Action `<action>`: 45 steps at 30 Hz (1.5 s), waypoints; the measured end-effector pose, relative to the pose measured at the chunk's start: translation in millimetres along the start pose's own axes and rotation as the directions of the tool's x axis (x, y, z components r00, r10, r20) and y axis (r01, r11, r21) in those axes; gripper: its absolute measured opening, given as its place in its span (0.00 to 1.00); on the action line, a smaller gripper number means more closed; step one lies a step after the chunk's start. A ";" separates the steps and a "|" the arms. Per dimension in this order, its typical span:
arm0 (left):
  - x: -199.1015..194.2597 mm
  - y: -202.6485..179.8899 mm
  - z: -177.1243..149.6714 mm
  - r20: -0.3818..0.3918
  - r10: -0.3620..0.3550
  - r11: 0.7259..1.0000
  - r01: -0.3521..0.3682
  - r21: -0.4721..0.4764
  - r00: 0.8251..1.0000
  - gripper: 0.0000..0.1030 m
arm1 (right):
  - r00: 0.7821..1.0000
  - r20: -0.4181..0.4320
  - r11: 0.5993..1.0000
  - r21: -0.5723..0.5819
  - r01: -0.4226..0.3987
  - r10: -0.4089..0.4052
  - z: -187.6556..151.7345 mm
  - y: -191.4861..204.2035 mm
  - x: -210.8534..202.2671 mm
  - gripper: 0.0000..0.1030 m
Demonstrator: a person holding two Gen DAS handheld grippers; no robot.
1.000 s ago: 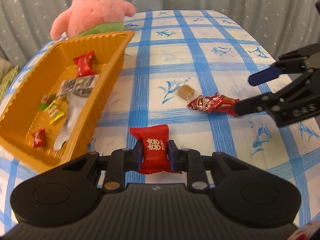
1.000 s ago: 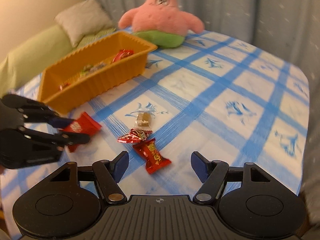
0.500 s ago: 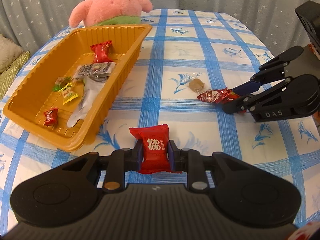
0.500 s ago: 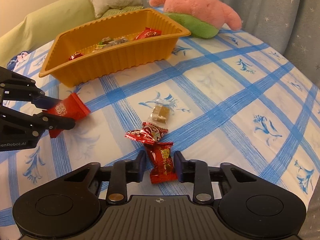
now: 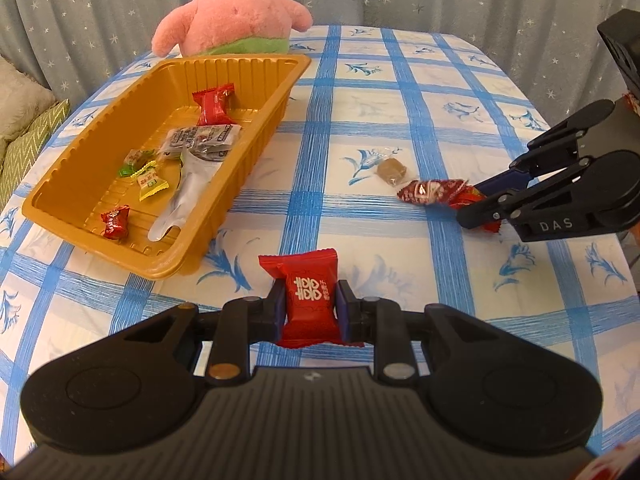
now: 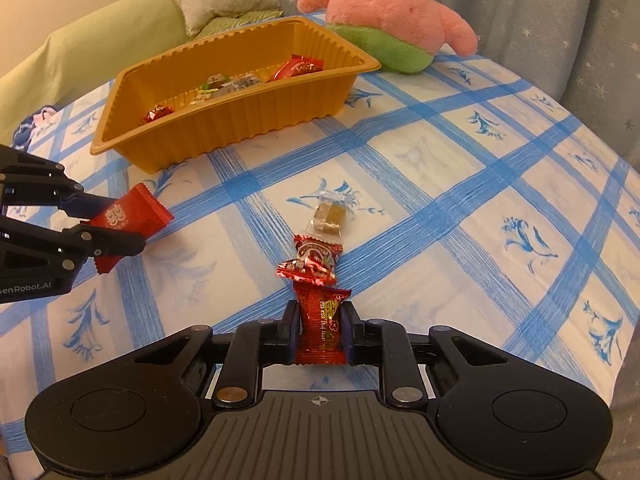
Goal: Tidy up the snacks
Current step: 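Carry both red candies over the orange tray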
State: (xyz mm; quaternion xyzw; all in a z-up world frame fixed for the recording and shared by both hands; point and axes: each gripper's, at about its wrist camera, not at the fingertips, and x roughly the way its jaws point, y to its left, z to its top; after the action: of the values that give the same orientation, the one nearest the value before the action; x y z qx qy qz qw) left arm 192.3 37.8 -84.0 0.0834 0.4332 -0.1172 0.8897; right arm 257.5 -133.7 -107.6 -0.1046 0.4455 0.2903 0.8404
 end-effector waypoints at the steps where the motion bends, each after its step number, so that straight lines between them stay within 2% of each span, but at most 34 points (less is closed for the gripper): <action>1: -2.4 0.0 -0.6 0.003 0.000 1.000 0.000 -0.001 1.000 0.22 | 1.000 0.002 1.000 0.010 -0.002 0.002 -1.0 0.4 -2.7 0.21; 13: -44.5 18.9 -13.0 0.046 0.011 0.999 -0.008 -0.051 0.999 0.22 | 0.997 0.048 0.990 0.126 -0.069 0.064 -2.9 19.7 -41.0 0.20; 25: -87.0 66.3 -2.8 0.142 0.098 0.990 -0.083 -0.112 0.985 0.23 | 0.983 0.113 0.981 0.115 -0.156 0.143 29.9 60.4 -56.0 0.20; 36: -79.1 112.6 31.9 0.194 0.145 0.985 -0.124 -0.119 0.970 0.23 | 0.966 0.176 0.969 0.126 -0.212 0.189 90.8 79.4 -39.2 0.20; 45: -48.5 141.2 64.5 0.202 0.158 0.983 -0.135 -0.127 0.967 0.23 | 0.967 0.217 0.971 0.168 -0.170 0.132 142.9 63.2 -11.0 0.20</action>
State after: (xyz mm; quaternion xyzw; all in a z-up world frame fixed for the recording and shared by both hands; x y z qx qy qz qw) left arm 251.5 163.6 0.3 0.0523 0.3350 -0.0348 0.9401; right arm 314.3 -24.8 -10.5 0.0385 0.3887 0.3201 0.8631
